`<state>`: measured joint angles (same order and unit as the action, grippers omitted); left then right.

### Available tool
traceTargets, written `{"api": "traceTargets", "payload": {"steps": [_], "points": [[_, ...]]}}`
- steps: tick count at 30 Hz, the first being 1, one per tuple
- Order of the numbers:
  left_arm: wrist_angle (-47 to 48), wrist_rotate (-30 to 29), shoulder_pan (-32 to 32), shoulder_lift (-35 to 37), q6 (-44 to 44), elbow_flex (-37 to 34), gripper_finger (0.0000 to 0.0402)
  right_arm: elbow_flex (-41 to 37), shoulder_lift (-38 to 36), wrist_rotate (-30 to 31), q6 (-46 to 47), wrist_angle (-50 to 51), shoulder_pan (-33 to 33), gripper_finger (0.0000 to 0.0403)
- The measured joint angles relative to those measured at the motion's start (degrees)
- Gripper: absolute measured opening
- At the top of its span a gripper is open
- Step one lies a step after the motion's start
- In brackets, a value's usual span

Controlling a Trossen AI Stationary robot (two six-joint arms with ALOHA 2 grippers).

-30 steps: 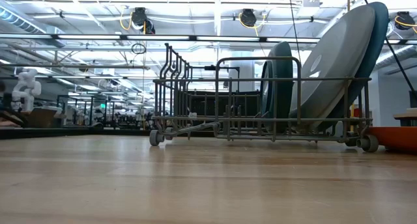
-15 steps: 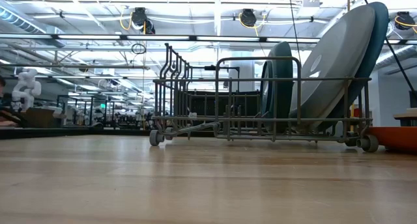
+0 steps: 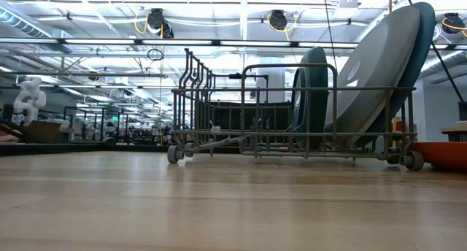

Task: Sort dishes
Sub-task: Put the black plate into the dish rack

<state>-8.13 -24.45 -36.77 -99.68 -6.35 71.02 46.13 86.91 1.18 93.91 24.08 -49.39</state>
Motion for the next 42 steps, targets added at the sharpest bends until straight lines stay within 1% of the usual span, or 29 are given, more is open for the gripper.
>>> {"api": "traceTargets", "payload": {"steps": [9, 11, 16, 19, 22, 24, 27, 34, 35, 42], "points": [[0.1, 0.0, 0.0, 0.0, 0.0, 0.0, 0.0205, 0.0, 0.3, 0.0, 0.0, -0.9, 1.9, 0.0192], [0.1, 0.0, 0.0, 0.0, 0.0, 0.0, 0.0205, 0.0, 1.0, -0.1, 0.6, -1.0, 2.1, 0.0192], [0.3, 0.0, 0.0, 0.0, 0.1, 0.0, 0.0205, 0.0, 4.0, -3.0, 3.3, -1.7, 2.4, 0.0192], [1.1, 0.0, 0.0, 0.0, 0.1, 0.0, 0.0205, 0.1, 5.2, -3.0, 5.7, -1.9, 2.4, 0.0191], [1.4, 0.0, 0.0, 0.0, 0.1, 0.0, 0.0205, 0.2, 5.8, -3.3, 6.0, -1.9, 2.4, 0.0186], [1.4, 0.0, 0.0, 0.0, 0.1, 0.0, 0.0205, 0.3, 6.2, -4.2, 6.1, -2.0, 2.5, 0.0172], [1.4, 0.0, 0.0, 0.0, 0.1, 0.0, 0.0205, 0.2, 6.3, -4.6, 6.3, -2.3, 2.4, 0.0136], [1.4, 0.0, 0.0, 0.0, 0.1, 0.0, 0.0205, 0.2, 6.4, -5.1, 3.9, -2.9, 2.3, 0.0021], [1.4, 0.0, 0.0, 0.0, 0.1, 0.0, 0.0205, 0.2, 6.4, -5.0, 3.3, -2.9, 2.3, 0.0011], [1.4, 0.0, 0.0, 0.0, 0.1, 0.0, 0.0205, 1.7, 6.6, -4.2, -1.8, -2.7, 2.4, 0.0001]]}}
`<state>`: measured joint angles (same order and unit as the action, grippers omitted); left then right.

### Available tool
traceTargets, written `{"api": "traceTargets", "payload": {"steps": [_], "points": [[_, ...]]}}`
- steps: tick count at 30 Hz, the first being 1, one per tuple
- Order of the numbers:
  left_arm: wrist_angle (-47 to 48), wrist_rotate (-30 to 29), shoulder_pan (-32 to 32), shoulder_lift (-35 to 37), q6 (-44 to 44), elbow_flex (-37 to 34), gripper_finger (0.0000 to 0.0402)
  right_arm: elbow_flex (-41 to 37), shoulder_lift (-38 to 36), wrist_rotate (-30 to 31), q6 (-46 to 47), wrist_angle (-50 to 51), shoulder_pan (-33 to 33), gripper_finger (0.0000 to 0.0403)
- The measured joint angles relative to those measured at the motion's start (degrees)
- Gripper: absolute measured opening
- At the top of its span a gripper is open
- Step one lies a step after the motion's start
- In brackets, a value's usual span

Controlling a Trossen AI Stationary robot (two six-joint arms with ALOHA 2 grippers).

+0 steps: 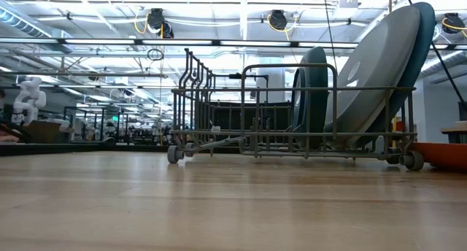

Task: Sort dishes
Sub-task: Put the black plate into the dish rack

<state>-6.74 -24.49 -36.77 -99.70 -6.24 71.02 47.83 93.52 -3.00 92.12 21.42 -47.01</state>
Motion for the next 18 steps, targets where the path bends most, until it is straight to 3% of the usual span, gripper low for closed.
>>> {"api": "traceTargets", "payload": {"steps": [14, 18], "points": [[0.0, 0.0, 0.0, 0.0, 0.0, 0.0, 0.0205, 11.7, 0.0, 8.2, -15.8, 4.1, -0.1, 0.0000], [0.0, 0.0, 0.0, 0.0, 0.0, 0.0, 0.0205, 12.8, 0.0, 13.4, -20.9, 2.5, -0.9, 0.0024]]}}
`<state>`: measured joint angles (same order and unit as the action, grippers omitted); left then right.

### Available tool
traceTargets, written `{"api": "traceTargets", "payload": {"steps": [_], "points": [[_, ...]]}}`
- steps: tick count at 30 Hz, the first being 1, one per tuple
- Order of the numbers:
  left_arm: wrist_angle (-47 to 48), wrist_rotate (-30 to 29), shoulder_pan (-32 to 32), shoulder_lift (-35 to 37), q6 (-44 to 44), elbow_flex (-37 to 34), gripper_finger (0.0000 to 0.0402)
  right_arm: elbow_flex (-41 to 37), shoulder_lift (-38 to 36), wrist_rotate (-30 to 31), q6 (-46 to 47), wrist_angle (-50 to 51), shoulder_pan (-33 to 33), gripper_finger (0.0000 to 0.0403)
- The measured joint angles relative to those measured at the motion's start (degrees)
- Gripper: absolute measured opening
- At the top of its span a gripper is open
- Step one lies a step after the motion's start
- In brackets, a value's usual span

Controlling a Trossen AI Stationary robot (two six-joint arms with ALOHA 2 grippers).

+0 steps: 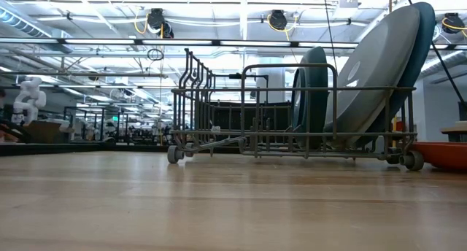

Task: Sort dishes
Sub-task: Put the black plate into the dish rack

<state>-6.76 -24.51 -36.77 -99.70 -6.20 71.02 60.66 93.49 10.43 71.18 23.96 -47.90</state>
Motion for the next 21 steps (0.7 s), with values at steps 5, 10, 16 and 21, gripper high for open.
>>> {"api": "traceTargets", "payload": {"steps": [5, 10, 16, 21], "points": [[0.0, 0.0, 0.0, 0.0, 0.0, 0.0, 0.0205, -0.2, 0.0, 0.8, -2.7, -1.2, -0.2, 0.0108], [0.0, 0.0, 0.0, 0.0, 0.0, 0.0, 0.0205, -0.7, 0.2, 1.6, 0.9, -1.6, 0.2, 0.0206], [0.0, 0.0, 0.0, 0.0, 0.0, 0.0, 0.0205, -0.7, 4.0, -0.5, 2.3, -8.3, 0.3, 0.0268], [0.1, 0.0, 0.0, 0.0, 0.0, 0.0, 0.0205, 1.6, 9.7, -3.3, 6.2, -5.9, 0.6, 0.0269]]}}
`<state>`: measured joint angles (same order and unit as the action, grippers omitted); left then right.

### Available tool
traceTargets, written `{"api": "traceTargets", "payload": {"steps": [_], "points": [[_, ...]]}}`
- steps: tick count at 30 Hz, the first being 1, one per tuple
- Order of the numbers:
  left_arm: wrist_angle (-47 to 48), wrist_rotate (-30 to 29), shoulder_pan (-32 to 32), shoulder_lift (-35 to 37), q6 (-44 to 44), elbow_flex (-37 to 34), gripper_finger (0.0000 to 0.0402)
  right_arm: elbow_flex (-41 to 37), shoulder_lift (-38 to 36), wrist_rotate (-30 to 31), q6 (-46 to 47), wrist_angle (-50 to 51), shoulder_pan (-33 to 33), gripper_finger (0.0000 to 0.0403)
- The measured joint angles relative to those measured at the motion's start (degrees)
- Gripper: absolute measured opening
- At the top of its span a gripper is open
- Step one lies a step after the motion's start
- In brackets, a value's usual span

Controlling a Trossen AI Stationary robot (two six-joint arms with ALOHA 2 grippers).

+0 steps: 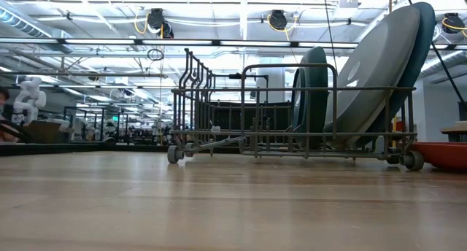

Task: Sort dishes
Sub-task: Put the black plate into the dish rack

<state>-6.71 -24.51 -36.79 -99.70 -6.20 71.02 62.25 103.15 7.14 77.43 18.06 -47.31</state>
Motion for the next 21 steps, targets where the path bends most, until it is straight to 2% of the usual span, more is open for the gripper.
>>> {"api": "traceTargets", "payload": {"steps": [8, 13, 17, 21], "points": [[0.0, 0.1, 0.0, 0.0, 0.0, 0.0, 0.0205, 9.6, 6.7, 0.3, 5.2, 20.0, 0.8, 0.0266], [0.0, 0.3, 0.0, 0.0, 0.0, 0.0, 0.0205, 13.1, 10.1, -0.6, 5.9, 24.6, 1.3, 0.0251], [0.0, 0.4, 0.0, 0.0, 0.0, 0.0, 0.0205, 13.3, 10.9, -1.2, 7.2, 25.0, 1.5, 0.0207], [0.1, 0.4, 0.0, 0.0, 0.0, 0.0, 0.0205, 13.2, 11.0, -1.1, 7.6, 25.7, 1.5, 0.0135]]}}
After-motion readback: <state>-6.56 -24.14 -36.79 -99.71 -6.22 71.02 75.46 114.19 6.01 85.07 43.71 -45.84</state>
